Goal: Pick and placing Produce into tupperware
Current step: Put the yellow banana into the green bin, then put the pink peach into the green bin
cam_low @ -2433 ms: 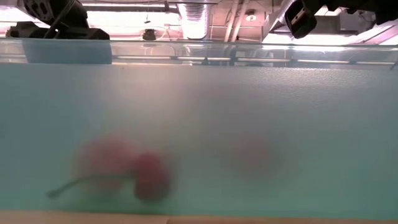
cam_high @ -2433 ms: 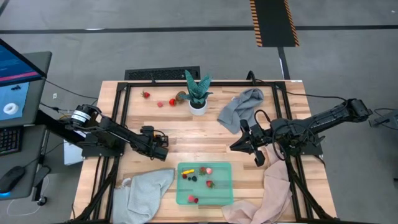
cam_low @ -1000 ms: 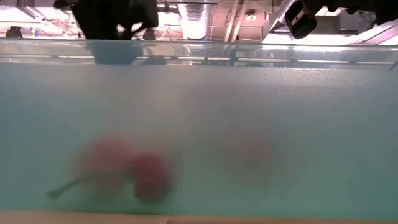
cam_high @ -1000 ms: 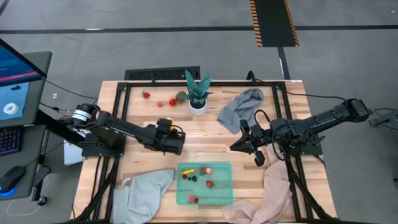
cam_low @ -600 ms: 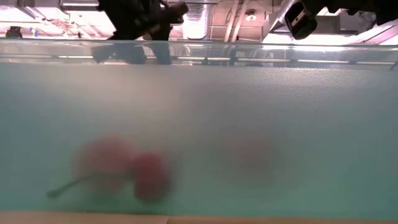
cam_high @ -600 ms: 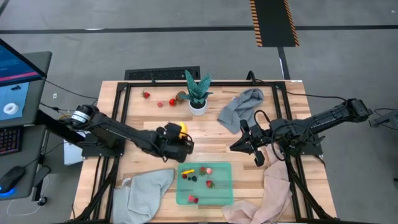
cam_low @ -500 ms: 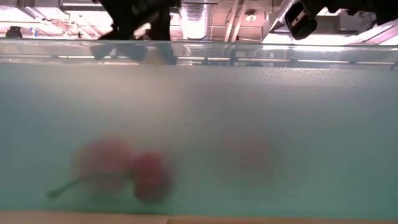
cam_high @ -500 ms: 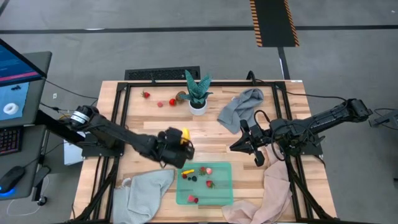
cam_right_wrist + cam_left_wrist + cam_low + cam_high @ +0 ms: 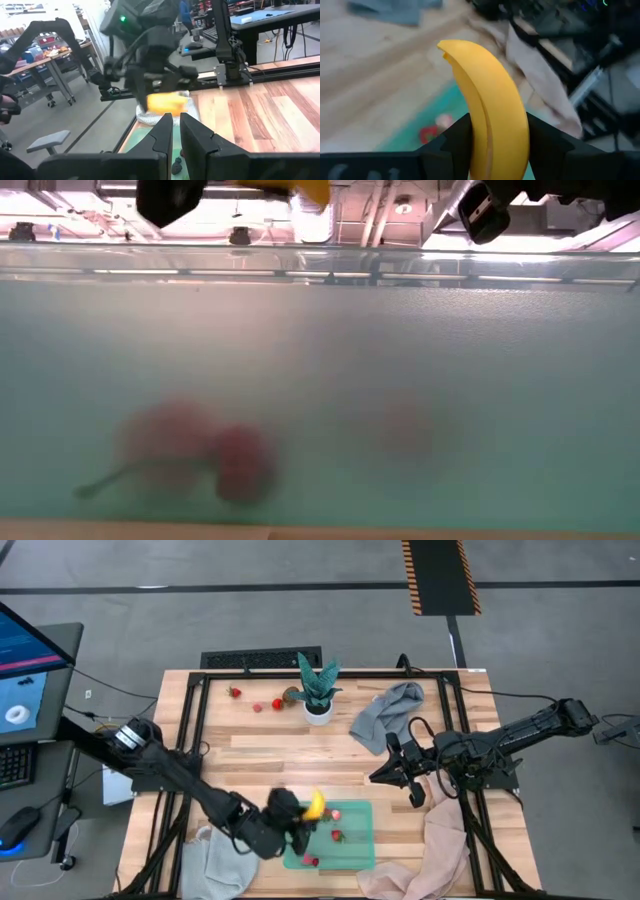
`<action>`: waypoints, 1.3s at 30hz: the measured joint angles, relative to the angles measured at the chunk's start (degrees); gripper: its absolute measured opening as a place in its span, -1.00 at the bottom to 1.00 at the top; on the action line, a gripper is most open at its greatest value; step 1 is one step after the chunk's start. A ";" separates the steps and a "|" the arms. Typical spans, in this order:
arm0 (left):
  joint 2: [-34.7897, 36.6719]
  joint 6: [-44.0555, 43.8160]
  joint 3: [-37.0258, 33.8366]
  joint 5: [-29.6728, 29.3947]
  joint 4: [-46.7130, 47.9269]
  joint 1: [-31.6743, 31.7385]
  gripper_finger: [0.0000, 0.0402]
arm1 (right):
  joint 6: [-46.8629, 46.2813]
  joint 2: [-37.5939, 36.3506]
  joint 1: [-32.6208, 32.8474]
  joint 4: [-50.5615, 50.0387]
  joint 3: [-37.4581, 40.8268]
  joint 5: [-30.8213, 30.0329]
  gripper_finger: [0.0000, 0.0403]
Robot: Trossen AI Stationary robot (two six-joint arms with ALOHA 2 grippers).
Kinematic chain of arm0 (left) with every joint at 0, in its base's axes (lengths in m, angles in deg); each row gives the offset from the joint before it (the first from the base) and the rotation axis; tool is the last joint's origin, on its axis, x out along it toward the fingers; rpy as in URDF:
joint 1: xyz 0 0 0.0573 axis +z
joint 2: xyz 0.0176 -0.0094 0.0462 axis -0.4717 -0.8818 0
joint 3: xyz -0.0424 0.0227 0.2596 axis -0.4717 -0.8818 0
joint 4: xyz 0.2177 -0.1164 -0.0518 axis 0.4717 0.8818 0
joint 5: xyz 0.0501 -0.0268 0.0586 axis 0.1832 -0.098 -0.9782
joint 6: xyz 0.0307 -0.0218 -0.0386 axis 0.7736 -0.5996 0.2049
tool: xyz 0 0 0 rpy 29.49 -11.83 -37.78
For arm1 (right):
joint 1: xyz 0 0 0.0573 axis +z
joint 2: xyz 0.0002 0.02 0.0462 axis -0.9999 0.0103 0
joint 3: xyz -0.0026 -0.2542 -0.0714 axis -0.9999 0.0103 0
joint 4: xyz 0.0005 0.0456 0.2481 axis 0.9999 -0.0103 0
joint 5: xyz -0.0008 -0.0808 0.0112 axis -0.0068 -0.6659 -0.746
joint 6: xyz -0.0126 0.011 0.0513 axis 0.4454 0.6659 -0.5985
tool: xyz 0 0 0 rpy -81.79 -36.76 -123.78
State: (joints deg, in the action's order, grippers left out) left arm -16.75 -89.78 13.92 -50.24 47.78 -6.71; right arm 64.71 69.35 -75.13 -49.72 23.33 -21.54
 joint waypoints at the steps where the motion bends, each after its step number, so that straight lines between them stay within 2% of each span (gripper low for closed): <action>1: -0.54 0.97 -0.11 0.68 -0.13 -0.43 -0.28 | 0.00 0.00 0.00 0.06 0.04 0.01 -0.71; 4: -3.03 1.94 -0.11 4.48 -3.18 -0.70 -0.27 | -0.02 0.00 0.00 0.05 0.05 0.01 -0.71; 16: -6.10 -0.41 -0.27 6.32 -1.83 -0.02 -0.24 | -0.24 0.00 0.00 -0.12 0.06 0.01 -0.71; 25: -6.08 0.85 -0.20 5.62 -0.94 0.12 0.09 | -0.48 0.00 0.00 -0.33 0.04 0.01 -0.71; 31: -5.37 1.09 -0.20 -0.50 1.42 0.13 0.17 | -0.50 0.00 0.00 -0.37 0.04 0.02 -0.71; 39: 0.21 1.20 -0.20 -4.34 16.34 2.84 0.17 | -0.50 0.00 0.00 -1.31 0.04 0.02 -0.71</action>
State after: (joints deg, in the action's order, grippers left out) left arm -16.54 -88.58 13.72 -54.59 64.13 -3.88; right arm 64.20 69.35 -75.13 -51.03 23.38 -21.52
